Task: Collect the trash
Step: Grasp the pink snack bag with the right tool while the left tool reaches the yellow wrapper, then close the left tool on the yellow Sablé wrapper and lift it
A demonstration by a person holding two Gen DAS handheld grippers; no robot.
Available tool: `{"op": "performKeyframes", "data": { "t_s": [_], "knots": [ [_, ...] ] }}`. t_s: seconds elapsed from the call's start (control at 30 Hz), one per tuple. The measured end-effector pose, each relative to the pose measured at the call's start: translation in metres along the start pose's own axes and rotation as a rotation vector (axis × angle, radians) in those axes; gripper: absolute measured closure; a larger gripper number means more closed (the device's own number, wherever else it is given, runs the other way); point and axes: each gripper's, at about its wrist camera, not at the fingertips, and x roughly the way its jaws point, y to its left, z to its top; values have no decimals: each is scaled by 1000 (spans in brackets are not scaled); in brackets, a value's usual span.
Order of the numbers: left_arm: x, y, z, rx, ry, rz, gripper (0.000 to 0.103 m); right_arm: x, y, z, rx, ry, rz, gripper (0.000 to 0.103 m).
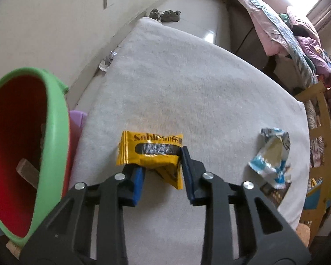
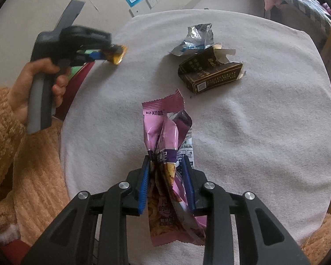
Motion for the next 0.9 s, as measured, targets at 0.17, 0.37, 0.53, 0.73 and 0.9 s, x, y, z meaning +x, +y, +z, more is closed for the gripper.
{"op": "performKeyframes", "data": {
  "t_s": [0.17, 0.37, 0.53, 0.73, 0.9],
  "knots": [
    [-25, 3, -34, 61, -2, -12, 74, -3, -4, -2, 31, -23, -21, 73],
    [-41, 2, -75, 72, 30, -79, 74, 0, -7, -2, 54, -5, -39, 62],
    [-37, -5, -87, 116, 42, -53, 72, -1, -4, -1, 46, 6, -24, 45],
    [-52, -4, -96, 87, 7, -84, 63, -16, -16, 2, 94, -26, -19, 43],
    [-53, -1, -103, 73, 9, -92, 60, -19, -23, 0, 120, -25, -13, 43]
  ]
}}
